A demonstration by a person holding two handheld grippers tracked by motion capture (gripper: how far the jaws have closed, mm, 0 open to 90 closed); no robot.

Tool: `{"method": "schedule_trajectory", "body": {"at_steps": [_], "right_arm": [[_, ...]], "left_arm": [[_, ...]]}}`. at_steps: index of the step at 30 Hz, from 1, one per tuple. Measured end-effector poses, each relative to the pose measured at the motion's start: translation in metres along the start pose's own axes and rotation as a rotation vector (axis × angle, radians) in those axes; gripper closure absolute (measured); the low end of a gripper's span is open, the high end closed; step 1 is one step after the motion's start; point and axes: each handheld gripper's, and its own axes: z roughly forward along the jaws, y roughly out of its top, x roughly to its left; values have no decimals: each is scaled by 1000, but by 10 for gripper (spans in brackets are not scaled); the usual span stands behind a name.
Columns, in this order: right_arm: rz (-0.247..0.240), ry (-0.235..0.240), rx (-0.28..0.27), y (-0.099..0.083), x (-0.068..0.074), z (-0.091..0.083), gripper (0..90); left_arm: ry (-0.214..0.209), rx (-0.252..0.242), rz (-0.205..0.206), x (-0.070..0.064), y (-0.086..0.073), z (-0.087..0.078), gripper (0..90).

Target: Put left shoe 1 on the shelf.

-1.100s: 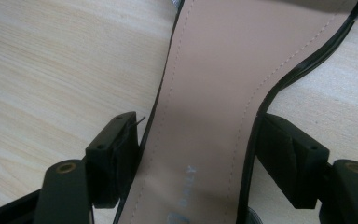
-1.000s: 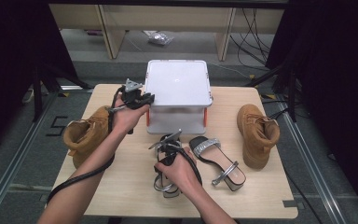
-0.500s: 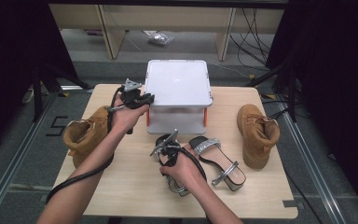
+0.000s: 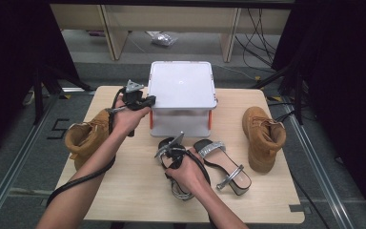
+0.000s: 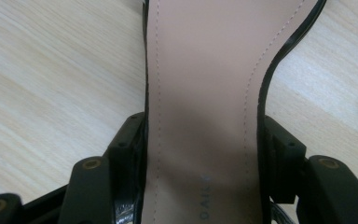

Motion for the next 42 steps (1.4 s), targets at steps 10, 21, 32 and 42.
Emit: {"method": "schedule_trajectory", "body": {"at_steps": [10, 21, 32, 42], "right_arm": [[58, 8, -106, 14, -7, -20, 432], [138, -21, -210, 49, -15, -21, 432], [166, -39, -200, 78, -11, -8, 432], [164, -65, -187, 83, -9, 7, 432]], "left_arm": [[-4, 0, -3, -1, 0, 0, 889], [-4, 6, -3, -1, 1, 0, 889], [-11, 10, 6, 0, 1, 0, 889], [-14, 14, 11, 0, 2, 0, 889]]}}
